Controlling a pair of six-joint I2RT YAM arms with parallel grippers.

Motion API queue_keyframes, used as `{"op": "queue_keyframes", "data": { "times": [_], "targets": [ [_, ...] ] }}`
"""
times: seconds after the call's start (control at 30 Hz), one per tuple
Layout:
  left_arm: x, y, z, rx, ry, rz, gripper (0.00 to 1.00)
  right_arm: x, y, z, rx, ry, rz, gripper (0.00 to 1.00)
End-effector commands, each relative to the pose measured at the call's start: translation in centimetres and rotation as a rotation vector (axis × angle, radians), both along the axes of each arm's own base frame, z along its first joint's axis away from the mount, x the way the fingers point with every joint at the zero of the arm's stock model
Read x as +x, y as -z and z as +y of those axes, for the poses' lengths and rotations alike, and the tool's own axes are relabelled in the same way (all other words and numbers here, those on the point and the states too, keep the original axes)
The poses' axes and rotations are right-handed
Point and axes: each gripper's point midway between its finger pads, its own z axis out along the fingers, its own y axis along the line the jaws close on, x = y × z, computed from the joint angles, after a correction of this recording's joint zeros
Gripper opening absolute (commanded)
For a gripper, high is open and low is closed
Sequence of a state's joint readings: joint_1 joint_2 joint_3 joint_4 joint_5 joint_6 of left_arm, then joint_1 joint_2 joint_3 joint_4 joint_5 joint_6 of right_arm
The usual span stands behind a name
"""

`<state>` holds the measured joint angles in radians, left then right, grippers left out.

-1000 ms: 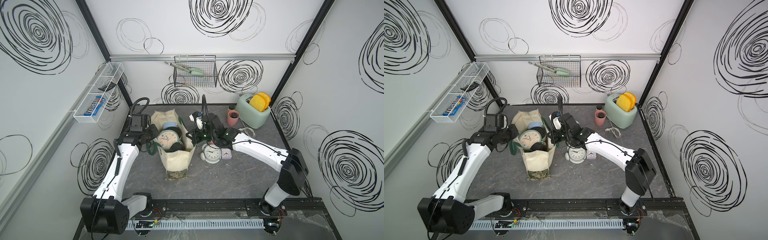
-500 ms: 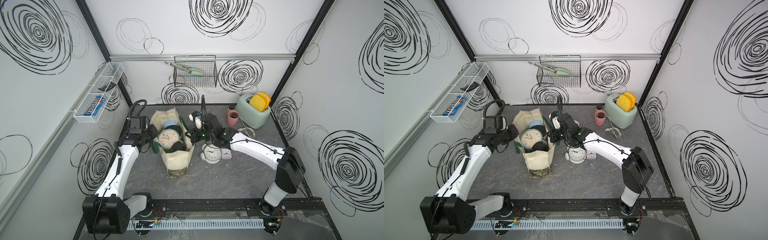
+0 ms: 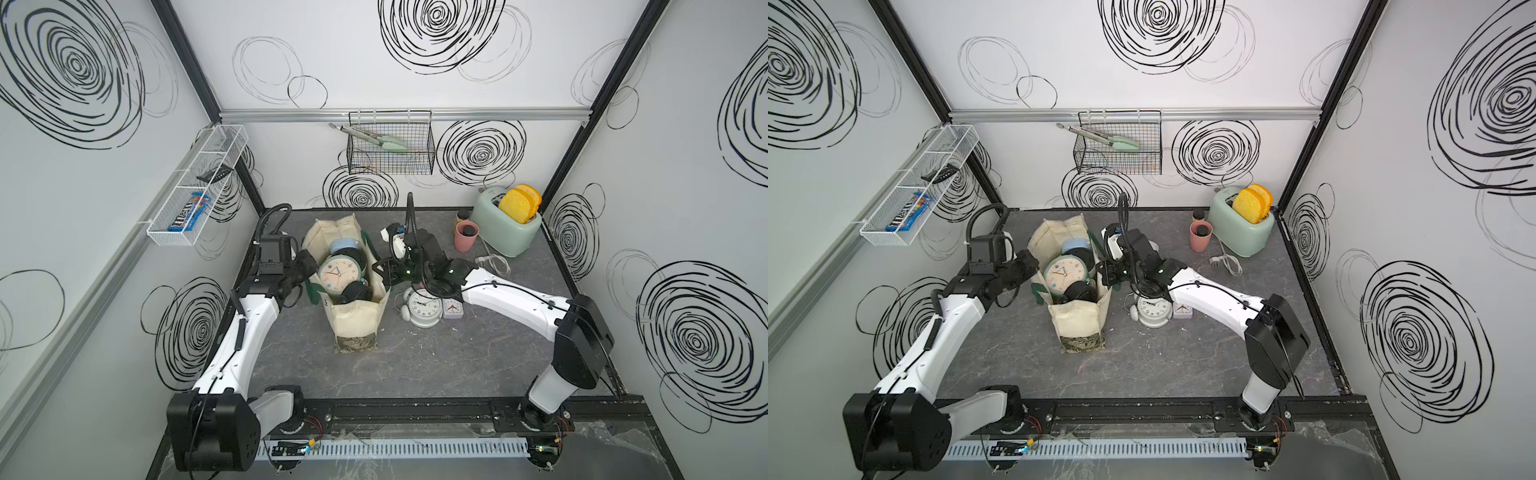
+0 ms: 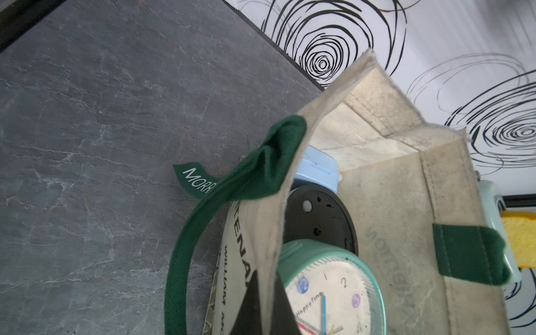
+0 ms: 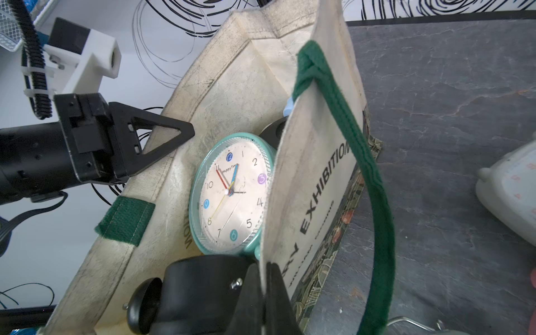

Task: Put the alarm clock into the canvas bag
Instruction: Adjust the canvas bag at the center of the board.

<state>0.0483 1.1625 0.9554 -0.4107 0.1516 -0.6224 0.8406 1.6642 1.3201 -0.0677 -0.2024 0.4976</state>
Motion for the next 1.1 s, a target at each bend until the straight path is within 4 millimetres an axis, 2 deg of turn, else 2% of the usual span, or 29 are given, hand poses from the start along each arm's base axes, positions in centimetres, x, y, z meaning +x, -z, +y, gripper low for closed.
{"op": "queue_keyframes", "data": {
  "times": [0.0,0.03,0.13,0.17,0.2,0.33,0.47,0.57,0.63,0.77,0.83,0.9,0.97,1.07],
  "targets": [
    [0.9,-3.8,0.2,-0.006,-0.004,-0.142,0.27,0.1,-6.0,0.0,0.133,0.004,-0.119,0.10],
    [0.9,-4.0,0.2,-0.008,-0.001,-0.144,0.36,0.2,-6.1,-0.1,0.128,0.004,-0.119,0.18],
    [0.8,-5.0,0.0,0.001,0.020,-0.150,0.60,0.4,-6.6,-0.2,0.124,-0.001,-0.116,0.30],
    [0.8,-5.5,-0.2,0.004,0.032,-0.155,0.83,0.4,-7.0,-0.4,0.131,-0.002,-0.121,0.36],
    [0.8,-5.7,0.1,0.002,0.017,-0.140,0.96,0.4,-7.4,-0.6,0.142,-0.001,-0.135,0.40],
    [0.6,-7.9,0.4,0.021,0.011,-0.171,0.96,0.5,-9.1,-1.5,0.152,-0.001,-0.172,0.61],
    [-0.2,-11.5,-0.3,-0.009,0.099,-0.330,0.96,0.6,-11.3,-3.6,0.156,0.031,-0.220,0.98],
    [-0.3,-12.3,-0.3,-0.047,0.104,-0.362,0.96,0.7,-12.3,-6.1,0.148,0.076,-0.242,0.97],
    [-0.4,-12.5,-0.7,-0.077,0.112,-0.343,0.96,0.8,-12.6,-8.6,0.145,0.135,-0.254,0.97],
    [-1.0,-13.1,-1.8,-0.145,0.141,-0.355,0.96,0.8,-12.9,-15.2,0.141,0.293,-0.252,0.97],
    [-1.5,-13.6,-3.1,-0.149,0.187,-0.349,0.96,0.6,-12.2,-18.4,0.102,0.354,-0.231,0.97],
    [-2.3,-14.4,-4.7,-0.167,0.229,-0.362,0.96,0.4,-10.6,-21.7,0.027,0.462,-0.206,0.97],
    [-3.5,-15.3,-7.5,-0.212,0.326,-0.389,0.96,-0.3,-8.3,-24.0,-0.027,0.520,-0.154,0.97],
    [-6.3,-16.5,-13.2,-0.253,0.545,-0.416,0.96,-1.3,-2.9,-26.1,-0.124,0.557,-0.022,0.97]
  ]
}}
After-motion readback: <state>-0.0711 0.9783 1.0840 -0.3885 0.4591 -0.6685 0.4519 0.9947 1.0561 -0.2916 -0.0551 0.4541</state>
